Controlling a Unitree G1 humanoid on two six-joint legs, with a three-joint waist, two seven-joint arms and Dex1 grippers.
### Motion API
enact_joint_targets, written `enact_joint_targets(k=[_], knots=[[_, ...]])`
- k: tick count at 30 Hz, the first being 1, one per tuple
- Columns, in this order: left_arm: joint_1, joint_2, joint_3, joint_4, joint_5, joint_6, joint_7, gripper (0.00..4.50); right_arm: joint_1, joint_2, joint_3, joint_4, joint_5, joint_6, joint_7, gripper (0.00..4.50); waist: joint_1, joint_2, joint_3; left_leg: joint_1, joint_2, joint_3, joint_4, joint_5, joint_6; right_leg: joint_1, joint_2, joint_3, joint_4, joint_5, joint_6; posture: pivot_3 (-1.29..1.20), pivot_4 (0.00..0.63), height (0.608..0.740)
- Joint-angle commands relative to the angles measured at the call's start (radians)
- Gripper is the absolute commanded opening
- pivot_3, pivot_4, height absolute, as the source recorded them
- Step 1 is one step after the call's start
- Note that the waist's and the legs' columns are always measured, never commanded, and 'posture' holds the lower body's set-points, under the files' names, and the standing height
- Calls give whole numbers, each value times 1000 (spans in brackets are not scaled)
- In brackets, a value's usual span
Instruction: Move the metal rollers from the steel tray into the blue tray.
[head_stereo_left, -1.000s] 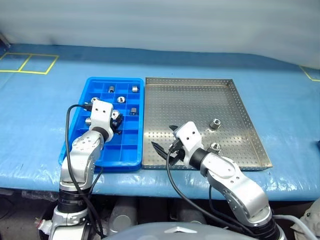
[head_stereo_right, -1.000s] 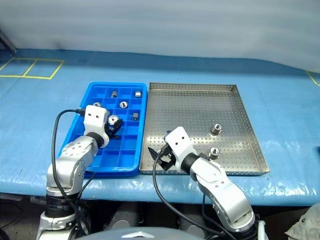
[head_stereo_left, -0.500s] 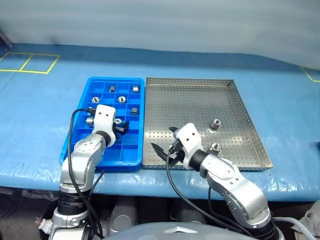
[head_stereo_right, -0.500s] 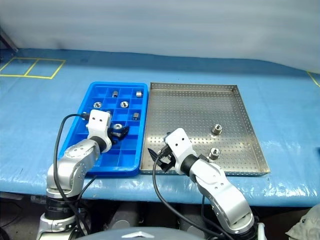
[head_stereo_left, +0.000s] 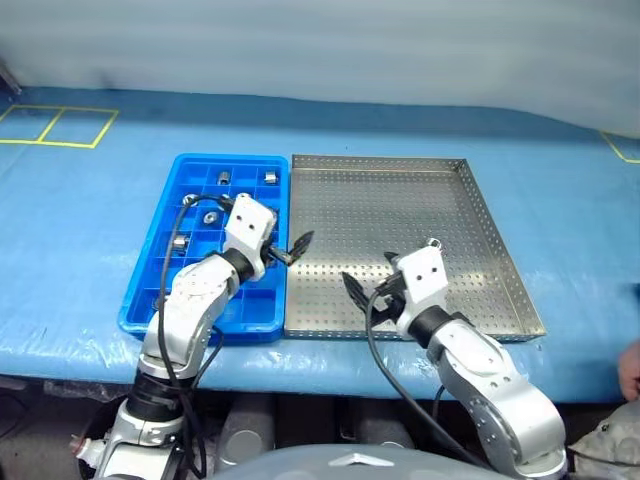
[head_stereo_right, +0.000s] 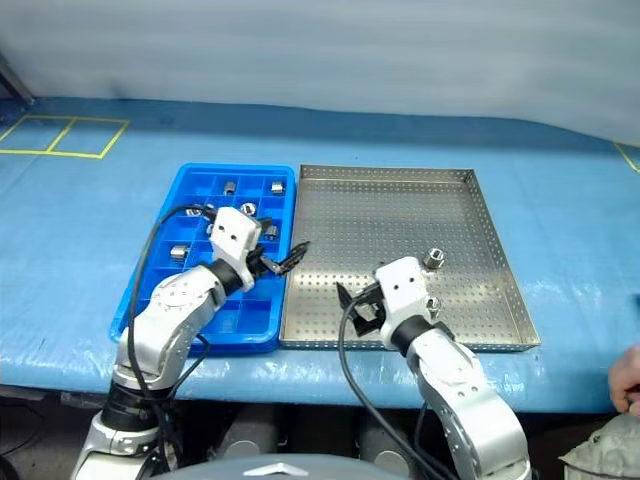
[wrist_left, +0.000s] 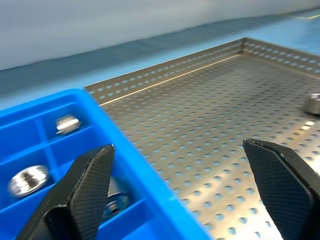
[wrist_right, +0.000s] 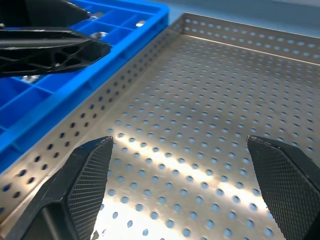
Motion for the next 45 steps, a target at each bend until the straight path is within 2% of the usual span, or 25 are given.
enact_joint_targets(k=[1, 5, 10, 18, 29, 45], knots=[[-21, -3, -60, -3, -50, -37, -93, 4481, 18, 38, -71, -55, -25, 42, -78, 4500, -8, 0, 0, 0, 0, 0, 0, 0, 0, 0, 0, 0, 0, 0, 0, 15, 150, 740], [-32, 18, -113, 5, -97, -36, -205, 4481, -22, 104, -114, -21, -67, 84, -173, 4500, -33, 1, 0, 0, 0, 0, 0, 0, 0, -1, 0, 1, 1, 0, 0, -23, 150, 740], [-16, 34, -174, -25, -147, -19, -289, 4481, -151, 219, -156, 105, -141, 108, -310, 4500, -58, 1, -1, 1, 1, 0, 0, 0, 0, 0, 1, 1, 1, 0, 0, -32, 150, 740], [26, 54, -218, -81, -184, 11, -303, 4481, -333, 342, -253, 368, -206, 46, -450, 4500, -66, 2, -1, 0, 0, 0, -1, 0, 0, -1, 1, 2, 1, 0, 0, -15, 150, 740], [59, 77, -227, -122, -215, 23, -305, 4481, -516, 314, -321, 697, -184, -78, -432, 4500, -69, 3, 0, 1, 0, 1, -1, 0, 1, -1, 2, 3, 1, 0, 0, 12, 150, 740], [70, 82, -221, -150, -229, 39, -281, 4481, -607, 290, -379, 965, -165, -188, -430, 4500, -62, 4, 0, 1, 0, 1, -2, 0, 1, -1, 2, 3, 1, 0, 0, 63, 150, 740]])
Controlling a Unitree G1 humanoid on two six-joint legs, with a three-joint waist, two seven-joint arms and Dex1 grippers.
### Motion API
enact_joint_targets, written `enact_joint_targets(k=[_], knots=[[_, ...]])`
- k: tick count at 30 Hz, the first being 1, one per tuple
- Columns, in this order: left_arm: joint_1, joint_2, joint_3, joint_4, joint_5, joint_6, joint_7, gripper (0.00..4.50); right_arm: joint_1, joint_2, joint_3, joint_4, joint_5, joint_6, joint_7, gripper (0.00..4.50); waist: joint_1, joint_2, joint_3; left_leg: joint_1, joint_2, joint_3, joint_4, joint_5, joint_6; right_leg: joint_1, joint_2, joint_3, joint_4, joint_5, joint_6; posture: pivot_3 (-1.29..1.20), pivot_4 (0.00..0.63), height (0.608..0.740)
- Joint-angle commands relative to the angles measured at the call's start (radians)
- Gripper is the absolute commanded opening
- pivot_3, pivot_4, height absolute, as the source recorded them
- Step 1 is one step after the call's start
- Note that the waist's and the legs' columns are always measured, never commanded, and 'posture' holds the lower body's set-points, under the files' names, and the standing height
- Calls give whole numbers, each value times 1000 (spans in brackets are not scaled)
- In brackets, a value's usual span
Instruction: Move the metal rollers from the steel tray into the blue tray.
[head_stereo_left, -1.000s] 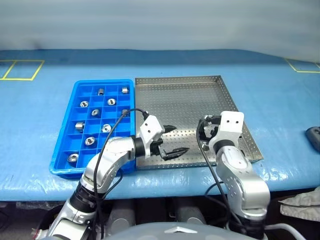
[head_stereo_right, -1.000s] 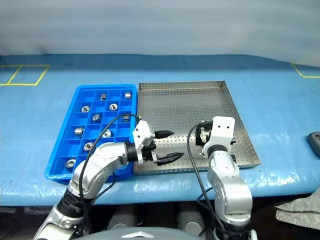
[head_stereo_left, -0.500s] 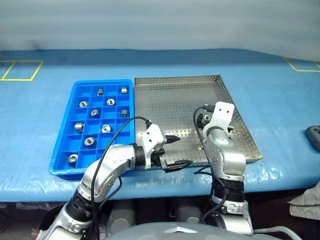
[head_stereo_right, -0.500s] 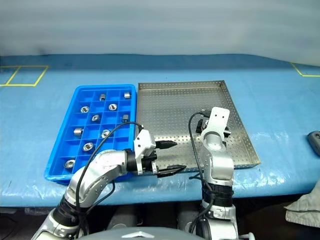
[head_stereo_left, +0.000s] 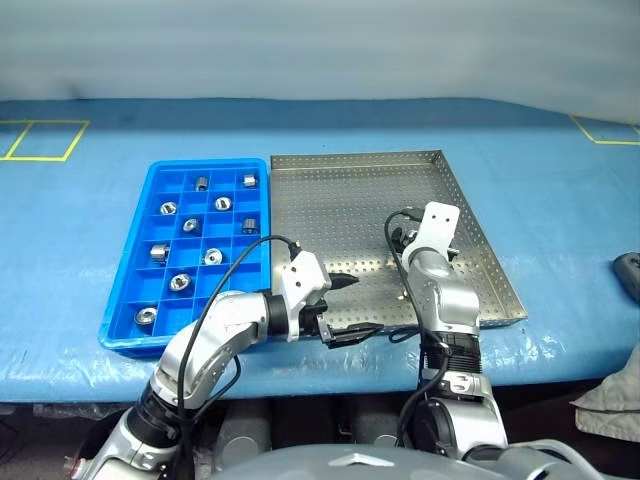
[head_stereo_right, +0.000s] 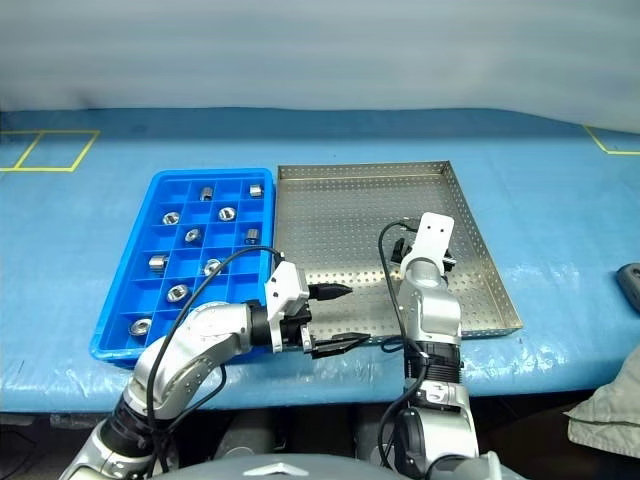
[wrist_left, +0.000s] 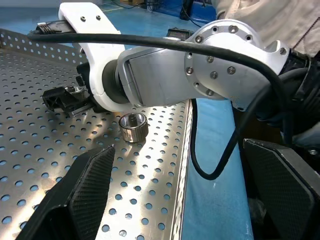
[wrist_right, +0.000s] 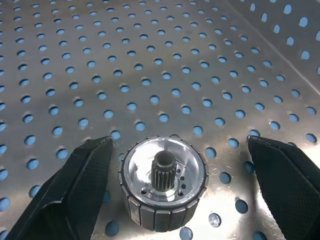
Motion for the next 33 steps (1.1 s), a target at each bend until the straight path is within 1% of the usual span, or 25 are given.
enact_joint_targets(k=[1, 3, 8, 9, 10, 13, 16, 20, 22, 25, 29, 33], knots=[[-3, 1, 4, -50, -19, 3, 7, 4495, -20, -8, -4, 15, 6, -24, 1, 4323, 1, 0, 0, 0, 0, 0, 0, 0, 0, 0, 0, 0, 0, 0, 0, 63, 150, 740], [-3, 2, 4, -52, -20, 6, 12, 4500, -17, -7, 3, 15, 5, -23, 3, 3896, 3, 0, 0, 0, 0, 0, 0, 0, 0, 0, 0, 0, 0, 0, 0, 63, 150, 740], [1, 2, 6, -52, -22, 10, 32, 4500, -2, 1, 16, -18, 8, -3, 5, 2220, 7, 0, 0, 0, 0, 0, 0, 0, 0, 0, 0, 0, 0, 0, 0, 58, 150, 740], [2, 0, 5, -51, -19, 8, 38, 4500, 3, 0, 23, -33, 7, 4, 10, 1910, 7, 0, 0, 0, 0, 0, 0, 0, 0, 0, 0, 0, 0, 0, 0, 54, 150, 740], [2, -2, 5, -50, -18, 7, 42, 4500, 7, -2, 28, -43, 6, 8, 12, 1715, 7, 0, 0, 0, 0, 0, 0, 0, 0, 0, 0, 0, 0, 0, 0, 54, 150, 740], [5, -12, 11, -48, 6, 3, 90, 4500, 19, -14, 72, -128, 5, 54, 48, 1731, 7, 0, 0, 0, 0, 0, 0, 0, 0, 0, 0, 0, 0, 0, 0, 61, 150, 740], [10, -22, 24, -43, 18, -12, 130, 4500, 17, -23, 118, -221, 32, 100, 119, 1731, 6, 2, 1, 0, 0, 1, 0, 0, 0, -1, 0, 1, 0, 0, 0, 84, 150, 740], [33, -42, 66, -45, 23, -26, 183, 4500, -6, -45, 192, -305, 41, 139, 198, 1731, 10, 2, 1, 0, 0, 0, -1, 0, 0, -1, 1, 0, 0, 0, 0, 145, 150, 740], [53, -56, 96, -52, 25, -33, 221, 4500, -31, -50, 228, -323, 39, 153, 224, 1731, 15, 2, 1, 0, 1, 0, -1, 0, 0, 0, 1, 0, 0, 0, 0, 172, 150, 740], [78, -52, 126, -70, 24, -51, 235, 4500, -66, -47, 266, -339, 55, 173, 268, 1731, 30, 2, 1, 0, 1, 0, -1, 0, 0, -1, 1, 0, 0, 0, 0, 216, 150, 740], [132, -28, 163, -102, 48, -118, 246, 4500, -103, -42, 326, -339, 52, 210, 302, 1731, 58, 2, 1, 0, 1, -1, -2, 0, 0, -1, 1, -1, 0, 0, -1, 274, 150, 740], [188, 5, 220, -138, 41, -143, 254, 4500, -132, -27, 373, -341, 68, 254, 342, 1731, 86, 2, 1, -1, 0, -1, -3, 0, 0, -1, 0, -2, -1, -1, -1, 345, 150, 740]])
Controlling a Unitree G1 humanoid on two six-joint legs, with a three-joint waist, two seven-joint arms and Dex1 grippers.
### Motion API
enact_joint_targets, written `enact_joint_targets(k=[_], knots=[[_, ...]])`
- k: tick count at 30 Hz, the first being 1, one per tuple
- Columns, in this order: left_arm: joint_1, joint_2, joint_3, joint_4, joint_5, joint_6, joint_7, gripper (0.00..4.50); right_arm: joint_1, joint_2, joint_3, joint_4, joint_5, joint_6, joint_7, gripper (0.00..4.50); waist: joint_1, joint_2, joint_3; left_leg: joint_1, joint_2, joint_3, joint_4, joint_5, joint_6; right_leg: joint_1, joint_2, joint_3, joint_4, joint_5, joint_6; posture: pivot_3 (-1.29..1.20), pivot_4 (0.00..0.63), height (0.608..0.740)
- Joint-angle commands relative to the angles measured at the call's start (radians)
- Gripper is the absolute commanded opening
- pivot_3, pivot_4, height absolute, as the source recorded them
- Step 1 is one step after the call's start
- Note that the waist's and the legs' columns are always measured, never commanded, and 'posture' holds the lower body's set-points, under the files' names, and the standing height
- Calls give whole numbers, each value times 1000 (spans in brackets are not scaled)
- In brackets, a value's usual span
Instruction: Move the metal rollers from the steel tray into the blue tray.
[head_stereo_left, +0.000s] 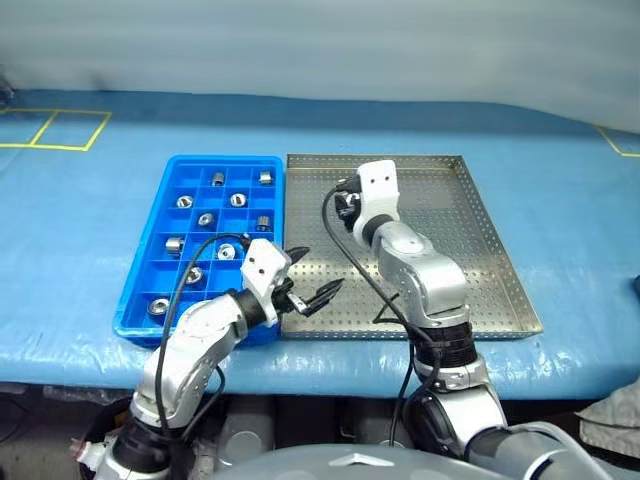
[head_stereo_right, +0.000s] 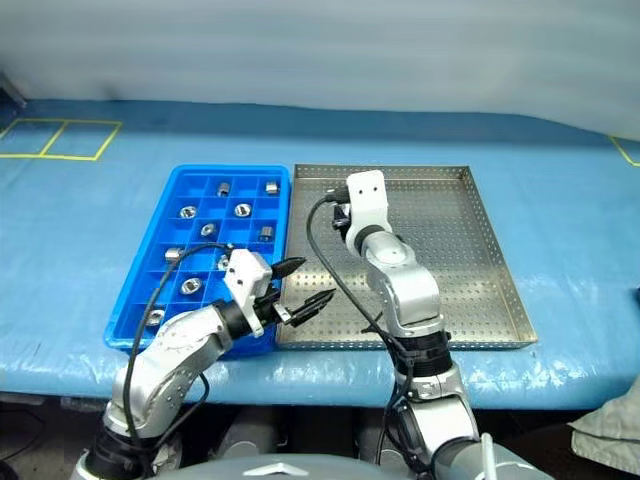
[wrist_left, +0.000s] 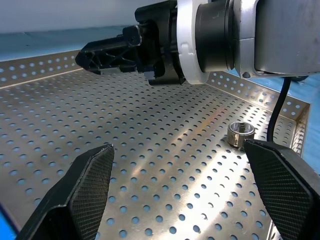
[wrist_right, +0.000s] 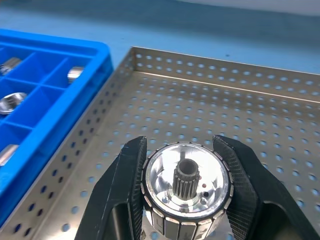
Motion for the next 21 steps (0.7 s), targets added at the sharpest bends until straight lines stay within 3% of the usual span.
enact_joint_targets(k=[1, 11, 21], knots=[[34, 27, 50, -80, 5, -38, 7, 4500, -37, 10, 33, -46, 20, 17, 40, 1731, 15, 0, 0, 0, 0, 0, 0, 0, 0, 0, 0, 0, 0, 0, 0, 363, 150, 740], [214, 53, 182, -211, -36, -32, 48, 4500, -38, -7, 153, -67, 54, 17, 186, 1731, 77, 1, 1, -9, 0, -1, 0, 0, 0, -8, -1, -3, 0, 0, 0, 481, 150, 740], [376, 87, 221, -301, -38, -51, 40, 4500, 30, -45, 219, -112, 93, 65, 272, 1731, 157, 1, 1, -15, 0, 1, 0, 0, -1, -13, -1, -6, -1, -1, -1, 537, 150, 740]])
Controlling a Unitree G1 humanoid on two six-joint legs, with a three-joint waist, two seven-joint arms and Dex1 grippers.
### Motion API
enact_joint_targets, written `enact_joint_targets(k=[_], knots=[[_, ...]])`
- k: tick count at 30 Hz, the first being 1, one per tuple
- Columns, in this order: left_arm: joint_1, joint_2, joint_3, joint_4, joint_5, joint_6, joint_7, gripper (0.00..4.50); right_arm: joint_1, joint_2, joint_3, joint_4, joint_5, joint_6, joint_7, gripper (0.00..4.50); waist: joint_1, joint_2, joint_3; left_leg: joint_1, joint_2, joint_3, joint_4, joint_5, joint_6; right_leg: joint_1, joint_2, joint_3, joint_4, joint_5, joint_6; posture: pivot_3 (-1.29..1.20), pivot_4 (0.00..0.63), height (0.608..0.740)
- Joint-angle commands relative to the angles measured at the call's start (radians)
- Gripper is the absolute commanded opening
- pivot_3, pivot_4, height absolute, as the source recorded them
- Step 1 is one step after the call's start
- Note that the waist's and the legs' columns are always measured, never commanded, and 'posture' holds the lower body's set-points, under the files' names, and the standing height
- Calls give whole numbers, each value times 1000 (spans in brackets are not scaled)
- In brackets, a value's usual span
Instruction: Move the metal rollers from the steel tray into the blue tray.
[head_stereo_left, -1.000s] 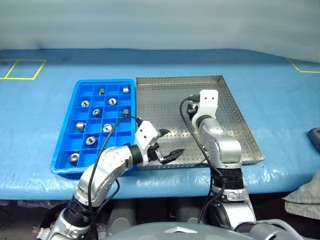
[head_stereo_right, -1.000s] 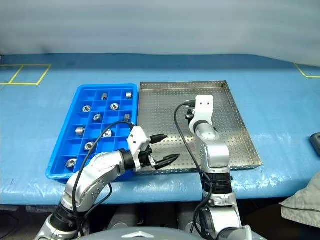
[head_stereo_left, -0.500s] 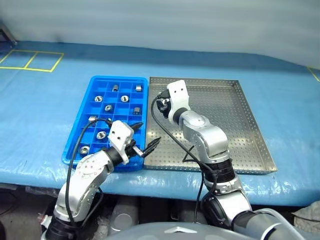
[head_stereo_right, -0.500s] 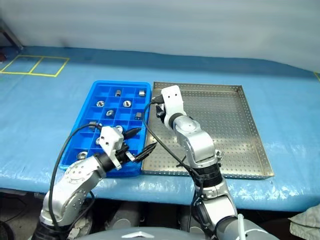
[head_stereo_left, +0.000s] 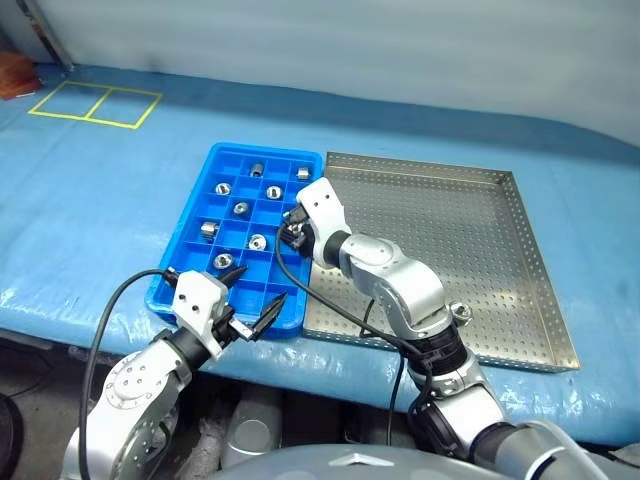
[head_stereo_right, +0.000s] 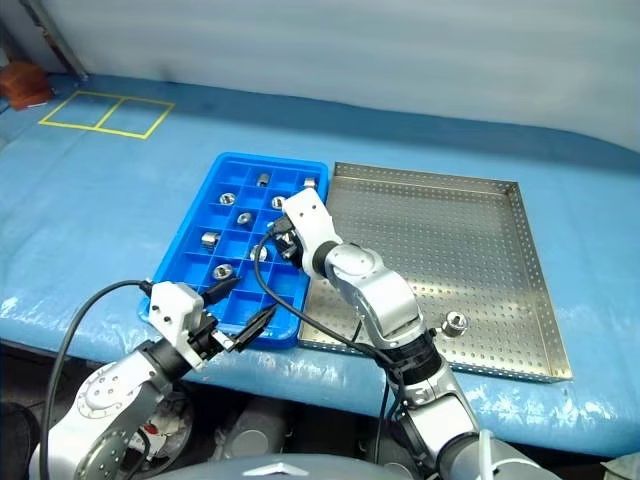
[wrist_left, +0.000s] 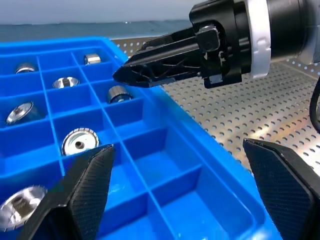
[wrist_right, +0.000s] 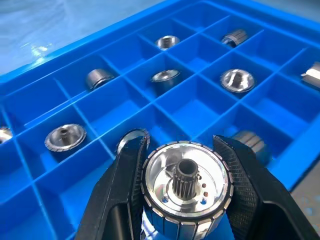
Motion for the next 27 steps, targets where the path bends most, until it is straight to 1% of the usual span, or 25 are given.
enact_joint_targets(k=[1, 9, 16, 18, 19, 24, 27], knots=[[18, 5, 11, -62, -14, -33, -5, 4500, 13, -3, 8, -70, 20, 14, 16, 1731, 18, 0, 0, 0, 0, 0, 0, 0, 0, 0, 0, -1, 0, 0, 0, 542, 150, 740], [27, 0, -8, -53, -11, -55, -11, 4500, 80, -42, 21, -112, 20, 34, 23, 1731, 96, 0, 0, -1, 5, -1, 0, -3, -5, -1, 1, -11, 0, -3, -5, 527, 150, 740], [-2, 23, -13, -19, -12, -56, -41, 4500, 127, -75, -32, -190, 45, 86, 12, 1731, 131, 1, 0, -3, 7, -3, 1, -4, -8, -1, 2, -15, 0, -4, -5, 465, 150, 740], [-18, 39, -5, -7, -20, -56, -60, 4500, 144, -82, -54, -218, 53, 107, 3, 2468, 137, 1, 0, -4, 7, -3, 1, -4, -8, -1, 2, -15, 0, -5, -7, 445, 150, 740], [-23, 43, -3, -4, -24, -56, -66, 4500, 148, -83, -60, -227, 58, 114, 0, 2680, 137, 1, 0, -4, 7, -4, 2, -4, -8, -1, 2, -16, 0, -5, -7, 445, 150, 740], [-97, 53, -7, 18, -59, -48, -102, 4500, 179, -90, -102, -317, 63, 126, -30, 4337, 134, 1, -1, -4, 7, -5, 3, -5, -9, 0, 2, -17, 0, -5, -7, 381, 150, 740], [-151, 60, -33, 30, -80, -27, -125, 4500, 194, -93, -129, -369, 70, 134, -49, 4337, 120, 2, -1, -4, 7, -5, 4, -5, -9, 0, 2, -17, 1, -5, -7, 328, 150, 740]])
